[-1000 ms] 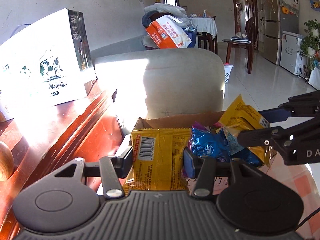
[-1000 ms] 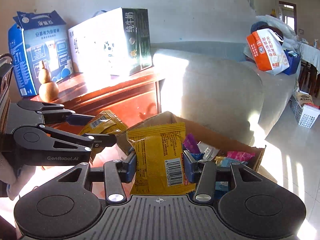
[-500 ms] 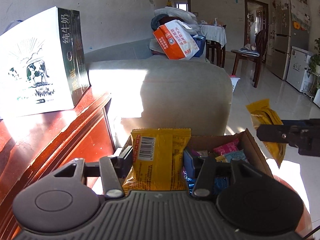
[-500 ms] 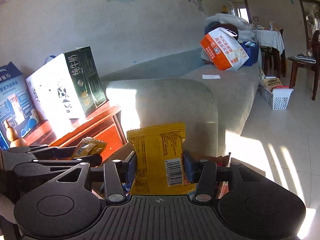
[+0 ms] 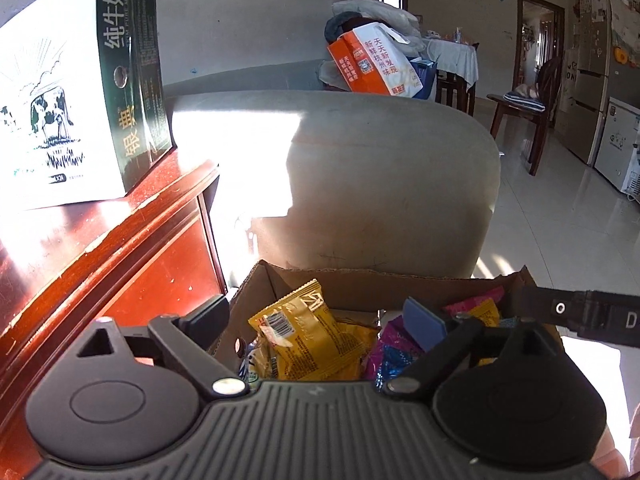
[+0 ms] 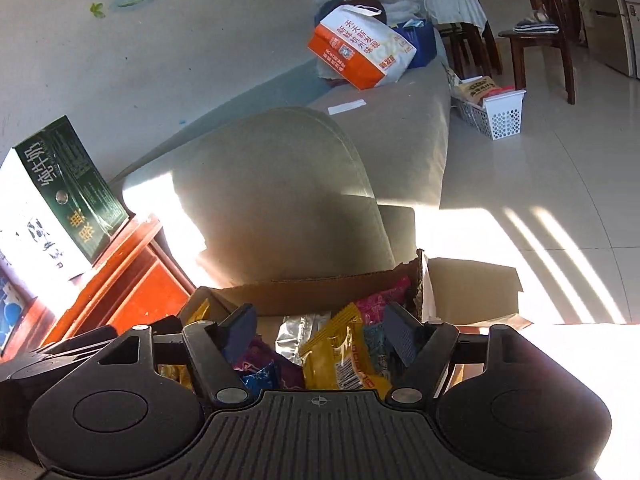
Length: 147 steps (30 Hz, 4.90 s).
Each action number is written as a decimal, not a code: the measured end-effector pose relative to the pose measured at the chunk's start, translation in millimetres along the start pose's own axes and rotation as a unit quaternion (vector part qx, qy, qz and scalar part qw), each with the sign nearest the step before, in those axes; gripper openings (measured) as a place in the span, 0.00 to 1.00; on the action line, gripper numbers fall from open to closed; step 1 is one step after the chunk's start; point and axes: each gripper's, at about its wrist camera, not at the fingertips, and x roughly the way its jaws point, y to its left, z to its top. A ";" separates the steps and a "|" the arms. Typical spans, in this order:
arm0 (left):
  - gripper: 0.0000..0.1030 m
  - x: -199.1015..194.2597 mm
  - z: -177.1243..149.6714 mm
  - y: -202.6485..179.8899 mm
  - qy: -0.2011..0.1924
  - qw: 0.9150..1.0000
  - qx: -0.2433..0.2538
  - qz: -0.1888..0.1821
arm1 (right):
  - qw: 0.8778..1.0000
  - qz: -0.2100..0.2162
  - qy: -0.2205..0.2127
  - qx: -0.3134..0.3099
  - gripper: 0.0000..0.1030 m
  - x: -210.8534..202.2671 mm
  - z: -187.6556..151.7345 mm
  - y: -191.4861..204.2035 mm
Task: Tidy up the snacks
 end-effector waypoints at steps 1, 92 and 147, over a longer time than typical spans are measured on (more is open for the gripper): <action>0.99 -5.6 1.1 -2.4 0.000 1.000 0.004 0.013 | 1.000 -0.011 -0.002 -0.008 0.74 -3.2 -0.4 2.9; 0.98 -17.6 -39.2 -6.3 0.136 0.985 0.026 0.102 | 0.974 -0.160 0.126 -0.097 0.97 2.7 -42.7 34.8; 0.98 -74.3 -71.9 2.0 0.122 0.983 0.050 0.125 | 0.971 -0.135 0.115 -0.162 0.97 -34.2 -75.3 52.0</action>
